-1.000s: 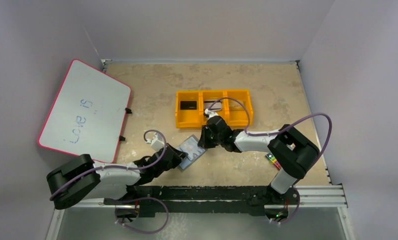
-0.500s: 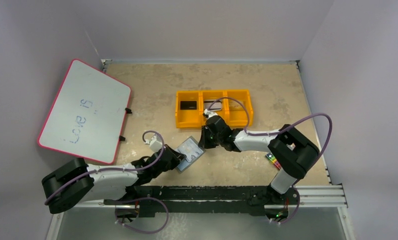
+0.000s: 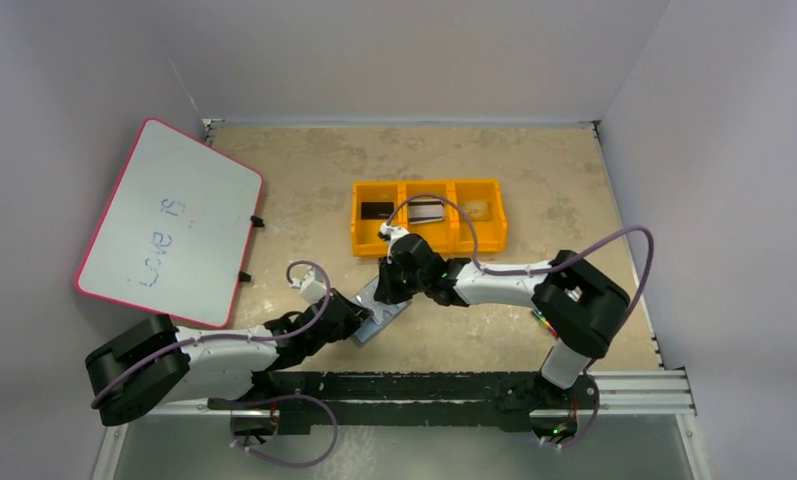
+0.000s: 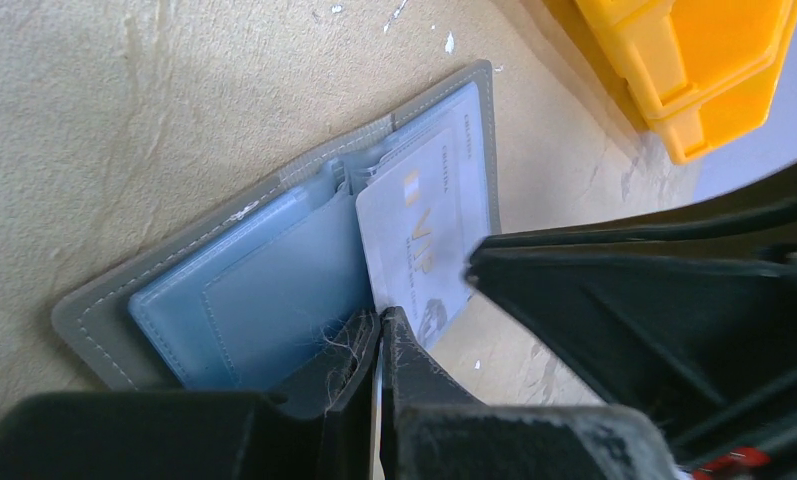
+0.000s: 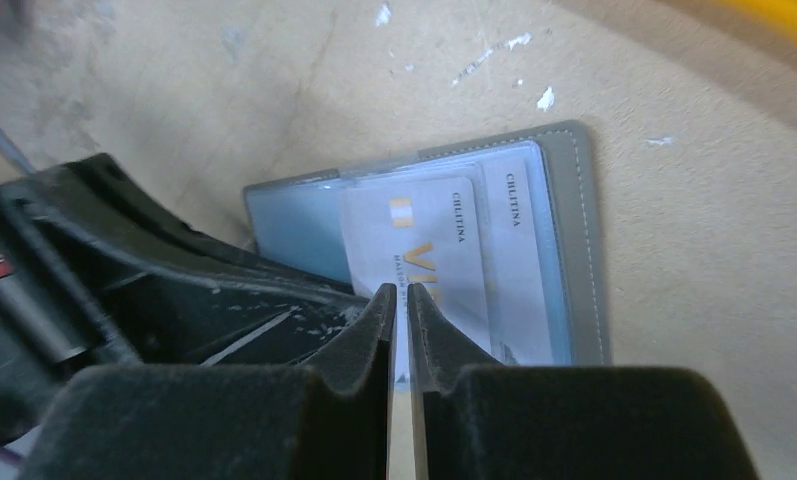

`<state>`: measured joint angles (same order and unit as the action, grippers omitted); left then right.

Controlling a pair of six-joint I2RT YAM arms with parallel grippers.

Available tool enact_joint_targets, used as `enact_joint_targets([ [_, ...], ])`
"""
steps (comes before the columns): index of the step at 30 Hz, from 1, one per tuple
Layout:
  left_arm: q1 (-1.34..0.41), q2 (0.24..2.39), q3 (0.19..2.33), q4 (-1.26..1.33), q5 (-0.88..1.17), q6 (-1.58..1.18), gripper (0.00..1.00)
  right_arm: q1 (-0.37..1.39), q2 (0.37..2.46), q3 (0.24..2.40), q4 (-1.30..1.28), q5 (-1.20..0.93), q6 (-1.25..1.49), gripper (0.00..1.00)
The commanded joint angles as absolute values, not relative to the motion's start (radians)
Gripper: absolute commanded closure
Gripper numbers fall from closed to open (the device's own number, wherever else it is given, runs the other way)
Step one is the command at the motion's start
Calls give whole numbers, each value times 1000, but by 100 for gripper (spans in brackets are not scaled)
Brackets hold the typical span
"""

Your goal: Take the credit cards out of the card holder

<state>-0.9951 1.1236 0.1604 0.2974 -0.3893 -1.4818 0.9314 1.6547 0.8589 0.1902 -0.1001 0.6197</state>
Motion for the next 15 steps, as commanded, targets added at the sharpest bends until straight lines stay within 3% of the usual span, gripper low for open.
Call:
enact_joint_targets([
  [1, -994, 1129, 176, 231, -396, -1451, 100, 941, 1728, 902, 141, -36, 620, 90],
  [15, -996, 1032, 126, 221, -401, -1466, 97, 941, 1754, 875, 95, 61, 661, 92],
])
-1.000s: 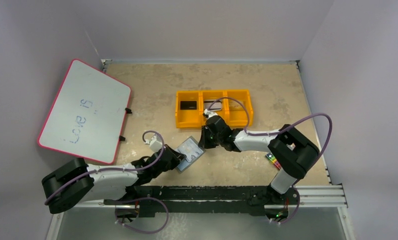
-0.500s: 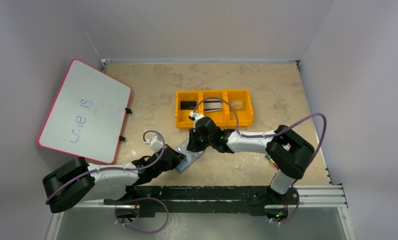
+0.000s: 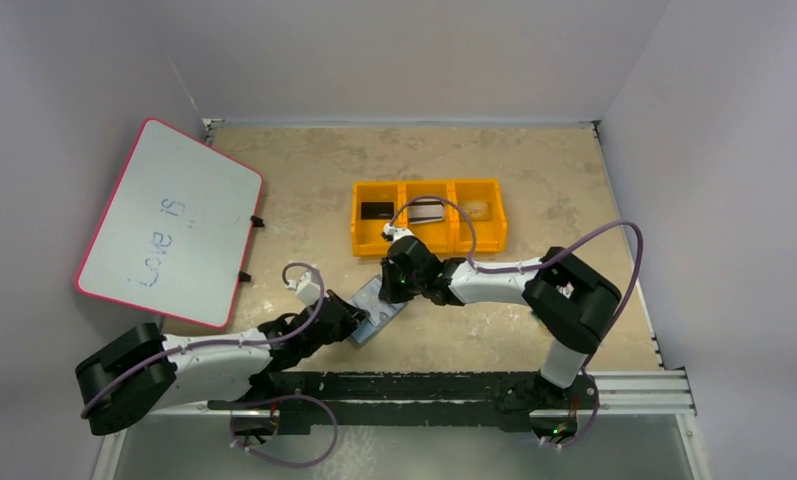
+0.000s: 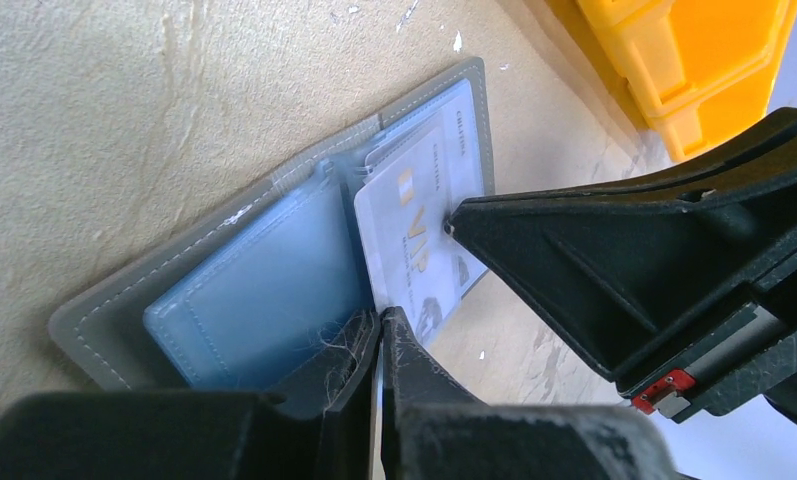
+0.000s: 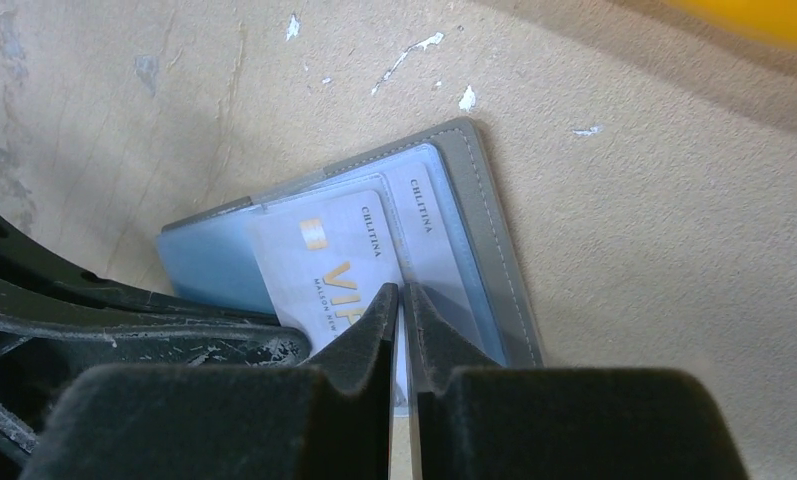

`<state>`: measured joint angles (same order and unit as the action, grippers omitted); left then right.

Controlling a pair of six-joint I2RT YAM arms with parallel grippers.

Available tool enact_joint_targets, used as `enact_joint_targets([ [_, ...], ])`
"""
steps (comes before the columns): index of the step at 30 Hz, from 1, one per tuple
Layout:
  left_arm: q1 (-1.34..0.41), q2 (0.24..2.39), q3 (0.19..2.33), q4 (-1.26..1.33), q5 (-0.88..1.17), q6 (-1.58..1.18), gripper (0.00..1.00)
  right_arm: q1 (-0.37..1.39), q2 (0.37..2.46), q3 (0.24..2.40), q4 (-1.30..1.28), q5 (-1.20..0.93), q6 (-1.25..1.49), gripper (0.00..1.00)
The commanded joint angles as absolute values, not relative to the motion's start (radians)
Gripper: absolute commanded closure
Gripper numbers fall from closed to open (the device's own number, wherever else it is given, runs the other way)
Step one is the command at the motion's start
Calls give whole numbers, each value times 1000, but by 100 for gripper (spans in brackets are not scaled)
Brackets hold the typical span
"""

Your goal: Take the credit cards out of the card holder

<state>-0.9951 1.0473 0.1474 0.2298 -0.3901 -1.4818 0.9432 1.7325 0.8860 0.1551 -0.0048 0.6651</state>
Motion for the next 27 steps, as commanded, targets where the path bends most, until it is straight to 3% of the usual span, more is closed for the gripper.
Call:
enact_joint_targets([
  [1, -995, 1031, 124, 235, -397, -1465, 99, 941, 1757, 876, 97, 58, 661, 92],
  [12, -996, 986, 106, 160, -402, -1490, 100, 940, 1759, 876, 76, 42, 665, 93],
  [18, -995, 965, 103, 123, -402, -1488, 95, 941, 1772, 884, 76, 57, 669, 93],
  [27, -996, 924, 86, 91, -386, -1477, 100, 940, 1771, 887, 68, 33, 670, 93],
])
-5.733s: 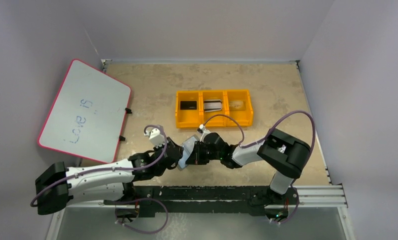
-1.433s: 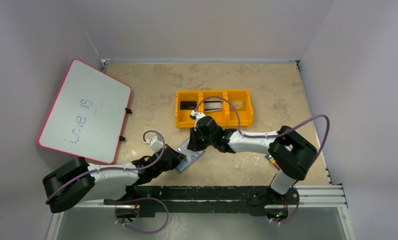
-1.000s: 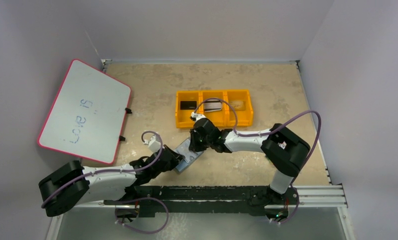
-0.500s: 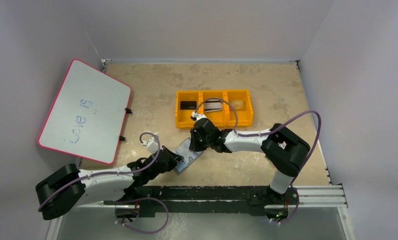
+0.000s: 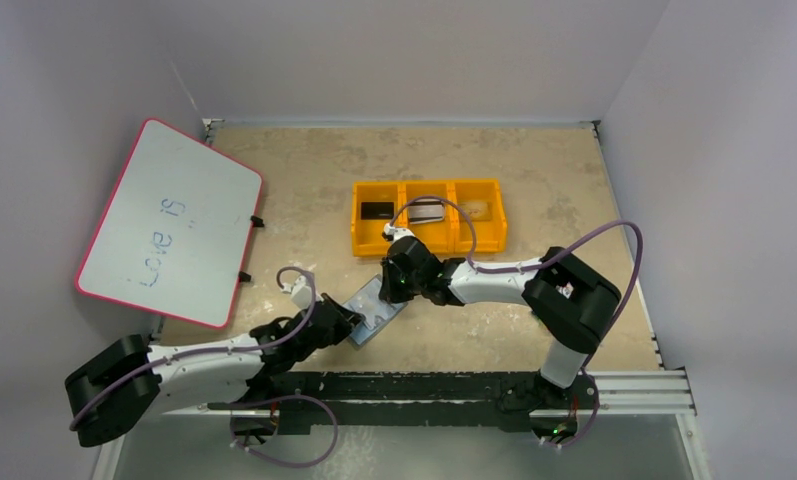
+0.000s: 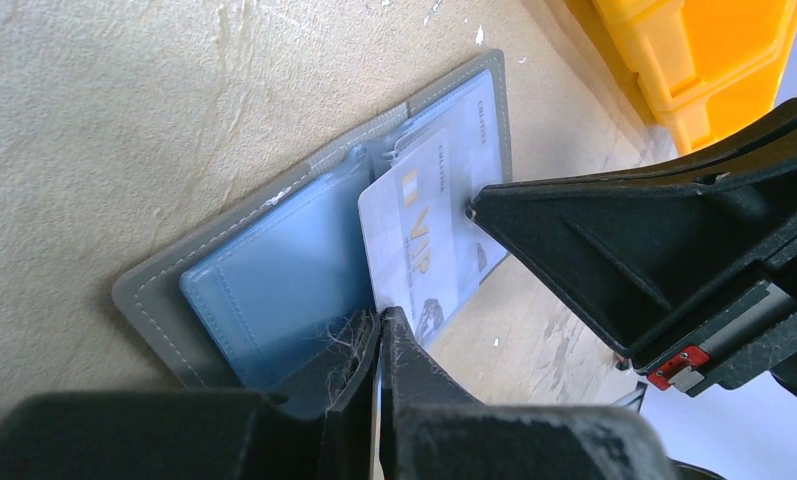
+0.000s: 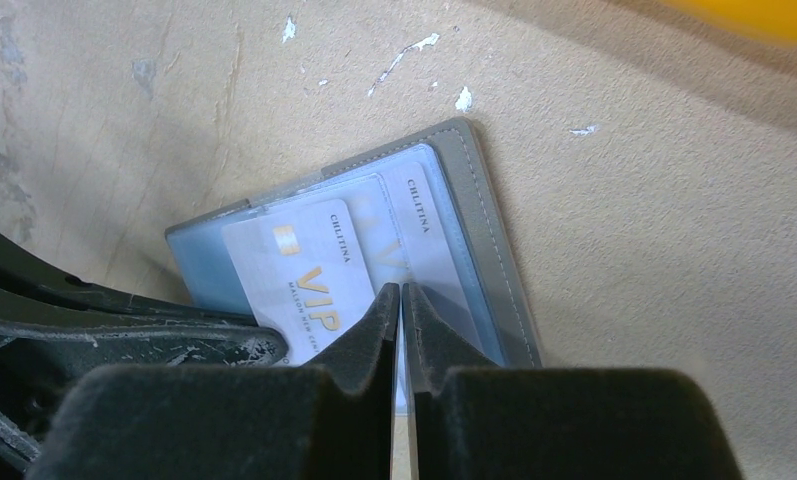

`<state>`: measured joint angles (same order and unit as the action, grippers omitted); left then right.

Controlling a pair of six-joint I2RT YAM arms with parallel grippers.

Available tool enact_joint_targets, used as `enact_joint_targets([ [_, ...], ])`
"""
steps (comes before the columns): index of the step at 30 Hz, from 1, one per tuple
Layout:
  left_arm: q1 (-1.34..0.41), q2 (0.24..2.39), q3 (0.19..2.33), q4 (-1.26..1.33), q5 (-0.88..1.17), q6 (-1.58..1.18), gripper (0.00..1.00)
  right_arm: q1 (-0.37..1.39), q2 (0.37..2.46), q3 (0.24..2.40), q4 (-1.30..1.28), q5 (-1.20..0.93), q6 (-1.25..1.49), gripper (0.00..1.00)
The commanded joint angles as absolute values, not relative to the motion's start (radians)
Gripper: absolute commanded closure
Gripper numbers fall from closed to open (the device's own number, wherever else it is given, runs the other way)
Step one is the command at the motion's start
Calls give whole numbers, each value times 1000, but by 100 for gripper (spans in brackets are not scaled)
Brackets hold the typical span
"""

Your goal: Take the credit cards out of the card holder

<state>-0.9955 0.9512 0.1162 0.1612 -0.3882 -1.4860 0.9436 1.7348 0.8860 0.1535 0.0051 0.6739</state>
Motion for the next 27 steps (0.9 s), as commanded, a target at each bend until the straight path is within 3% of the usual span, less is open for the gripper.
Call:
enact_joint_targets([
  [1, -997, 910, 83, 85, -387, -1476, 100, 941, 1772, 889, 70, 29, 670, 93],
  [16, -997, 601, 161, -220, -424, -1416, 100, 939, 1699, 897, 143, -52, 690, 91],
  [27, -997, 562, 273, -334, -399, -1360, 100, 926, 1598, 888, 188, -92, 700, 87],
])
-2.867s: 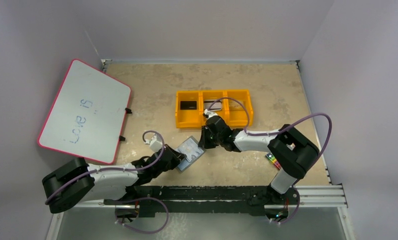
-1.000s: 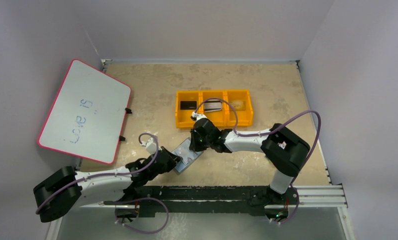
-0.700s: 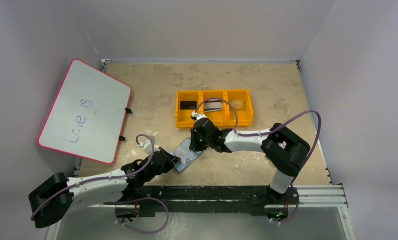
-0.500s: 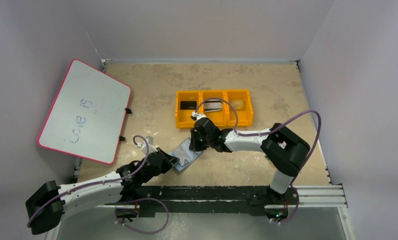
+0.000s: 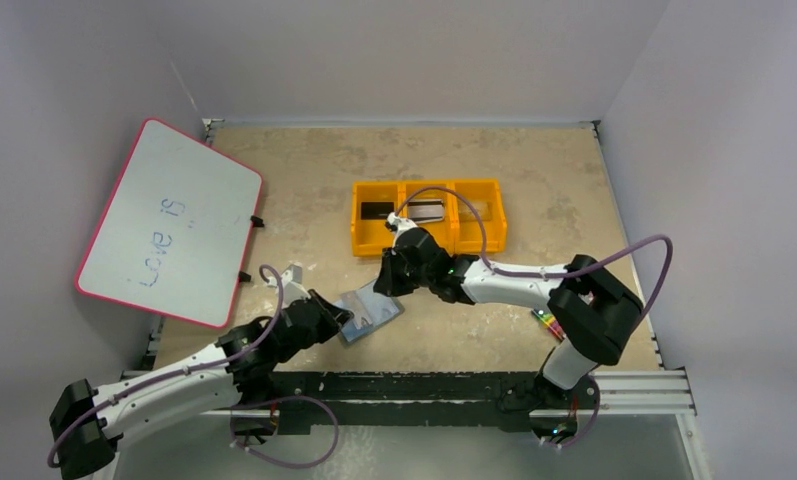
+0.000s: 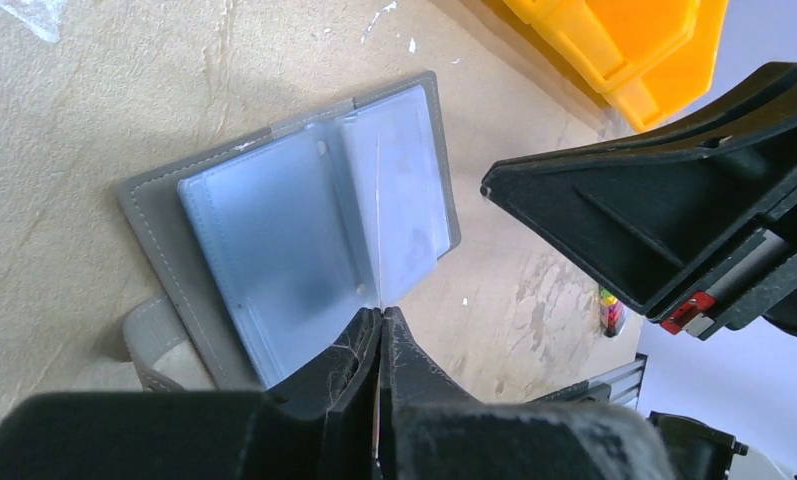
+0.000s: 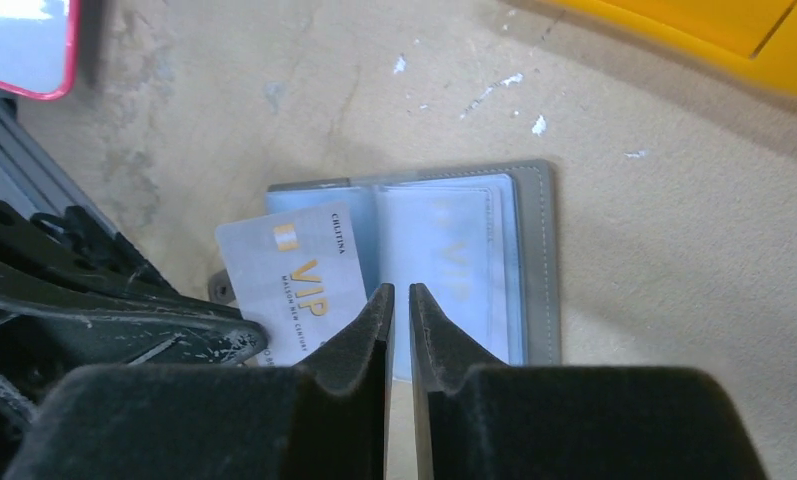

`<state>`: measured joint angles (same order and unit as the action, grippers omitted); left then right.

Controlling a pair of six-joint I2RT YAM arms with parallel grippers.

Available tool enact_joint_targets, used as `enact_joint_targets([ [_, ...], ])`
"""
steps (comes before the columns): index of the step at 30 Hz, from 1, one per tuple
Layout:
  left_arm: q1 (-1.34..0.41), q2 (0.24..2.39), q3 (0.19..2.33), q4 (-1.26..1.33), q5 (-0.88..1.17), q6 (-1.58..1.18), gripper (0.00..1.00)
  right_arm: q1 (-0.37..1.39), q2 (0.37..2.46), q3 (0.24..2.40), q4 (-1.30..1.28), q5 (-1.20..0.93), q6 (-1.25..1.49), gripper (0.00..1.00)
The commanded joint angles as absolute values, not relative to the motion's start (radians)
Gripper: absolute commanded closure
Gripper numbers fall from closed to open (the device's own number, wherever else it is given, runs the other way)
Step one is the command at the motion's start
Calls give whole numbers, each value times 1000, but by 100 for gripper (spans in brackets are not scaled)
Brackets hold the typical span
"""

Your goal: Take the credit cards out of the card holder

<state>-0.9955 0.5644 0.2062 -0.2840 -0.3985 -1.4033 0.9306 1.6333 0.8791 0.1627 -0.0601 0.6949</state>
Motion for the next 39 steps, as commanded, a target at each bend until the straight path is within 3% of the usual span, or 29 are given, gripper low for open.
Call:
enact_joint_targets([
  [1, -996, 565, 280, -352, -403, -1360, 100, 925, 1600, 889, 191, -103, 696, 87],
  [13, -997, 555, 361, -497, -437, -1335, 100, 927, 1689, 882, 254, -149, 675, 85],
  [23, -997, 456, 382, -406, -463, -1266, 100, 899, 1534, 780, 387, -211, 742, 63],
  [28, -997, 451, 385, -325, -450, -1213, 100, 807, 1434, 634, 595, -365, 807, 44],
  [32, -997, 473, 378, -203, -408, -1173, 100, 790, 1410, 630, 623, -451, 793, 32],
  [39, -997, 538, 374, -47, -323, -1136, 100, 739, 1393, 577, 782, -579, 839, 25],
])
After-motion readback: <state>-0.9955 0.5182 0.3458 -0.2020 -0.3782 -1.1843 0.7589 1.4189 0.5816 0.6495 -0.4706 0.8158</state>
